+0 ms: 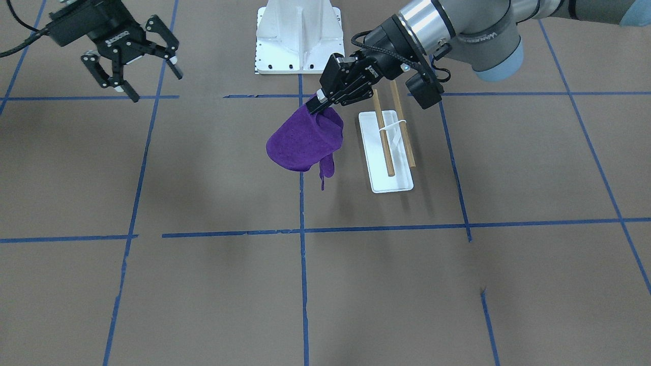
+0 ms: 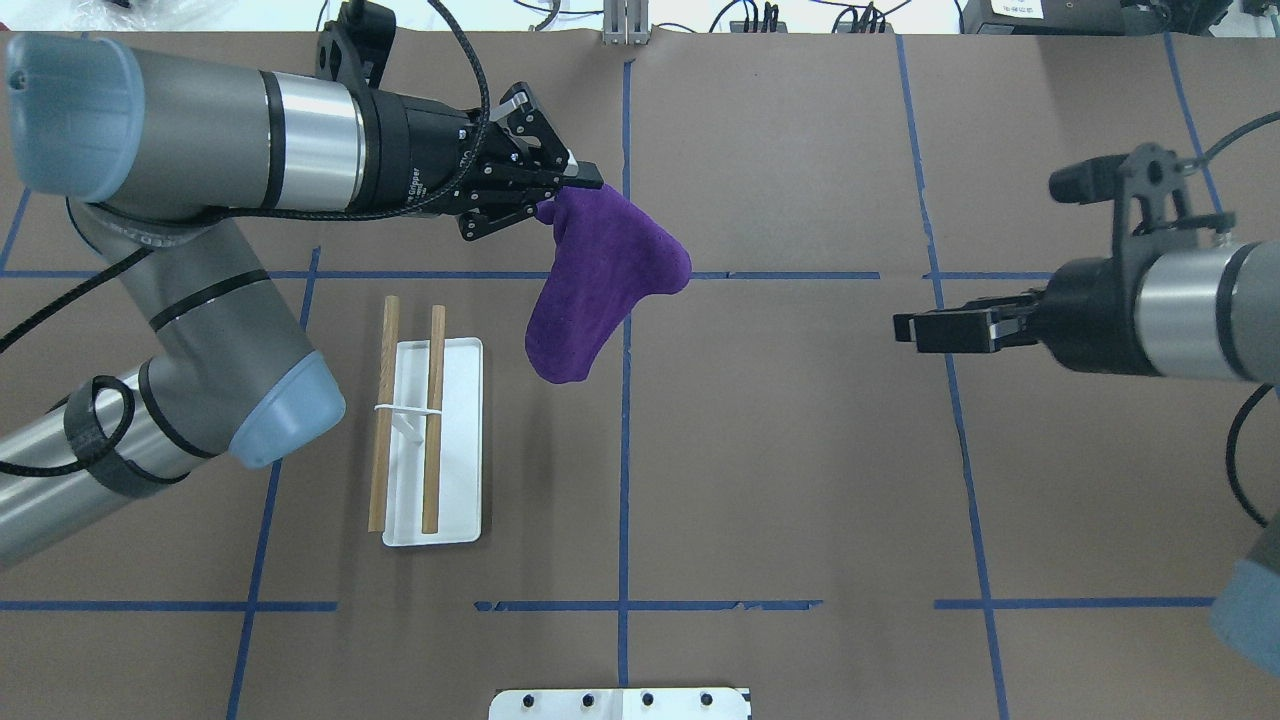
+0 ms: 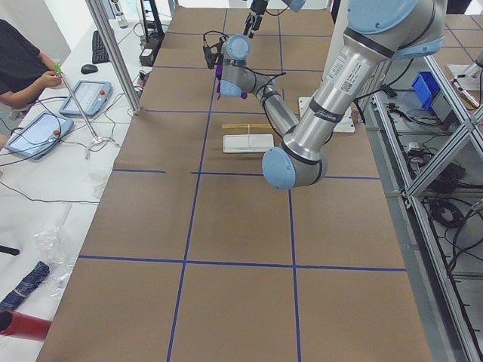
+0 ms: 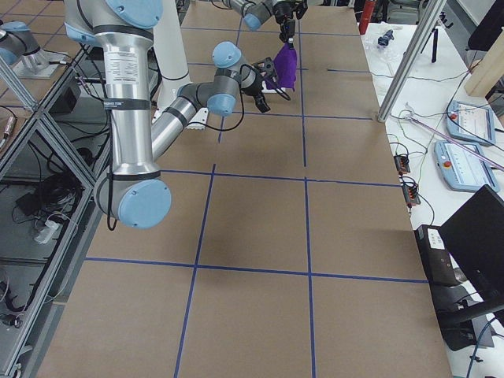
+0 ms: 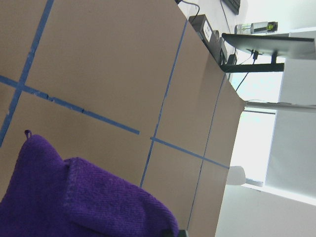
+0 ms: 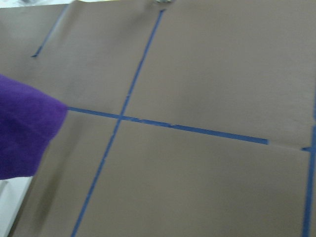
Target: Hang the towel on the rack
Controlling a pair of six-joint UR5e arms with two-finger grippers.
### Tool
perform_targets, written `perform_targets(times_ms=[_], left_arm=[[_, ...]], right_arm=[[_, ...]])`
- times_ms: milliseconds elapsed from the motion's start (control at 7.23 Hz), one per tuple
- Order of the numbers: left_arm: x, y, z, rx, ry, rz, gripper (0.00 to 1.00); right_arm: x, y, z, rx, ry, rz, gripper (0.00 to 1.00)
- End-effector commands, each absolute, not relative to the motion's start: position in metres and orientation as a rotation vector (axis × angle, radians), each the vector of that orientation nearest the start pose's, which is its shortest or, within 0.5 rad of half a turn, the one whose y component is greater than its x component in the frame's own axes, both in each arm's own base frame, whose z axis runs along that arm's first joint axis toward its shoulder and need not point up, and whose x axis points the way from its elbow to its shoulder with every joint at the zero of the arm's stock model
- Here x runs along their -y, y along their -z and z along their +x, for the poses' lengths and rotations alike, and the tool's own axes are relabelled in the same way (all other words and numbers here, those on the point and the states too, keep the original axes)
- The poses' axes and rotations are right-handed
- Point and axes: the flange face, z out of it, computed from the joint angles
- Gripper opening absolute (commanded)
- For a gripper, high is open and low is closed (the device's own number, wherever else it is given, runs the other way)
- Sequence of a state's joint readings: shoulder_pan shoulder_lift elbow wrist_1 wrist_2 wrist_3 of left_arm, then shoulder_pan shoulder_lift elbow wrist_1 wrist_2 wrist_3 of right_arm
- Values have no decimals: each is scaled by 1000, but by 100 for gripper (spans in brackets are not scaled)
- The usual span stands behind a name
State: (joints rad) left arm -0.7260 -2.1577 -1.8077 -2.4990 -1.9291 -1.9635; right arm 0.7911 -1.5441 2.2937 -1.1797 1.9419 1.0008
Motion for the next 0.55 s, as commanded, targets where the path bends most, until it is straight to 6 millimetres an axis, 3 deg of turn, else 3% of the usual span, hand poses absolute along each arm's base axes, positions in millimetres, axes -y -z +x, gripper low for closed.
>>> perform_targets(times_ms=[0, 277, 415], left_arm=[[419, -104, 387, -1732, 676, 125, 0], [377, -100, 414, -1612, 839, 248, 0], [365, -99, 416, -1575, 874, 283, 0]], right_arm=[[411, -309, -175, 979, -84, 339, 100], [444, -353, -142, 821, -62, 301, 100], [453, -372, -131, 752, 0, 283, 100]])
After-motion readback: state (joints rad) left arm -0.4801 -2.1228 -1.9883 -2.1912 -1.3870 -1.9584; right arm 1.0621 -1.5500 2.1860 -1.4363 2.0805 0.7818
